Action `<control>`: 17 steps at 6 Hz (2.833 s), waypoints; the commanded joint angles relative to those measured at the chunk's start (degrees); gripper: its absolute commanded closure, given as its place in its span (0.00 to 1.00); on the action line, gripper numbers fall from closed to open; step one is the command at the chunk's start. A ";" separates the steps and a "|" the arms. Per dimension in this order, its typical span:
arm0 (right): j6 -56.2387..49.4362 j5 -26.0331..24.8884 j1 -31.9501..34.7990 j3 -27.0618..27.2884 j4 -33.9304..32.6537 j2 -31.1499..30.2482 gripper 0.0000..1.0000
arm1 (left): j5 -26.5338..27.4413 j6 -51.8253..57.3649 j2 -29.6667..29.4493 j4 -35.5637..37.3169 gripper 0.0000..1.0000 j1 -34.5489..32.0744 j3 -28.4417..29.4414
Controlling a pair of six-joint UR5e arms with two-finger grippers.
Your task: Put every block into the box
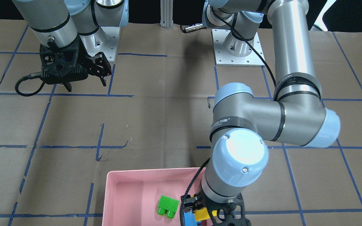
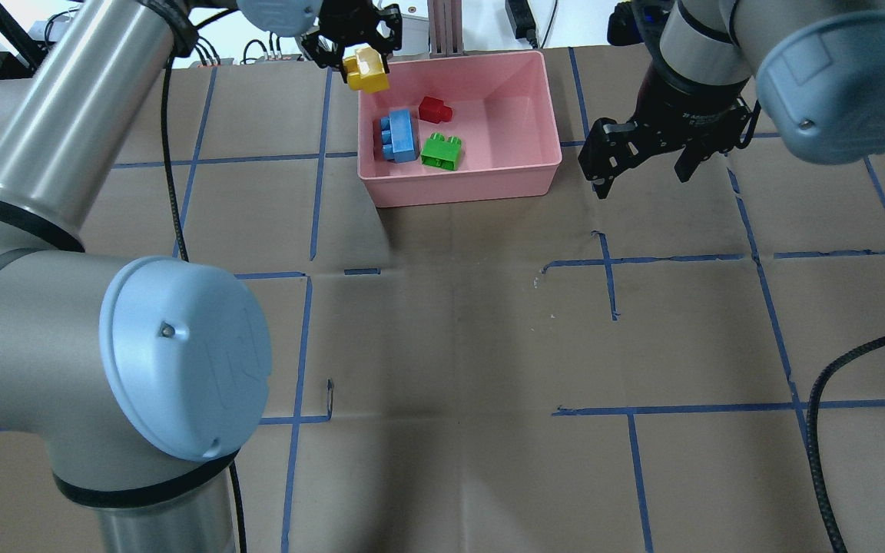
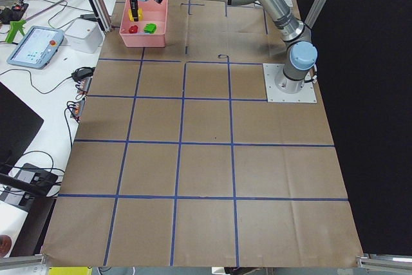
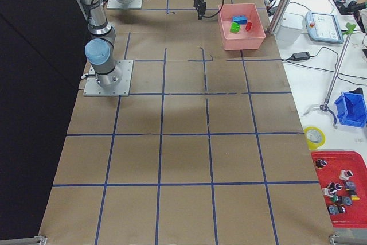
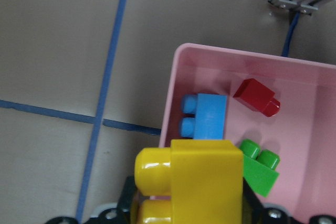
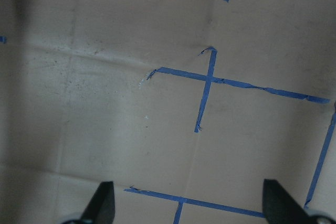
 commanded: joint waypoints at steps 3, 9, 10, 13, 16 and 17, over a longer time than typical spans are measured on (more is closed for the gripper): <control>0.66 -0.28 0.12 -2.27 1.40 -2.88 0.00 | 2.74 -1.27 -4.76 6.73 0.01 -2.39 -0.57; 7.87 0.51 0.12 -0.85 0.61 -1.48 0.00 | 2.49 12.13 23.37 -3.27 0.00 4.00 -20.96; 7.78 -0.45 -0.57 -0.94 1.83 -2.70 0.00 | 2.13 17.83 31.11 -2.57 0.00 7.25 -30.19; 7.34 -0.28 0.21 0.11 0.97 -3.23 0.00 | 1.95 23.26 42.07 -3.09 0.00 9.92 -37.66; 7.87 -0.28 -1.98 0.46 0.52 -3.06 0.00 | 0.64 23.16 42.79 -3.27 0.00 9.83 -37.75; 7.87 -0.28 -3.21 0.46 0.78 -3.06 0.00 | 0.55 23.25 42.70 -3.35 0.00 9.74 -37.75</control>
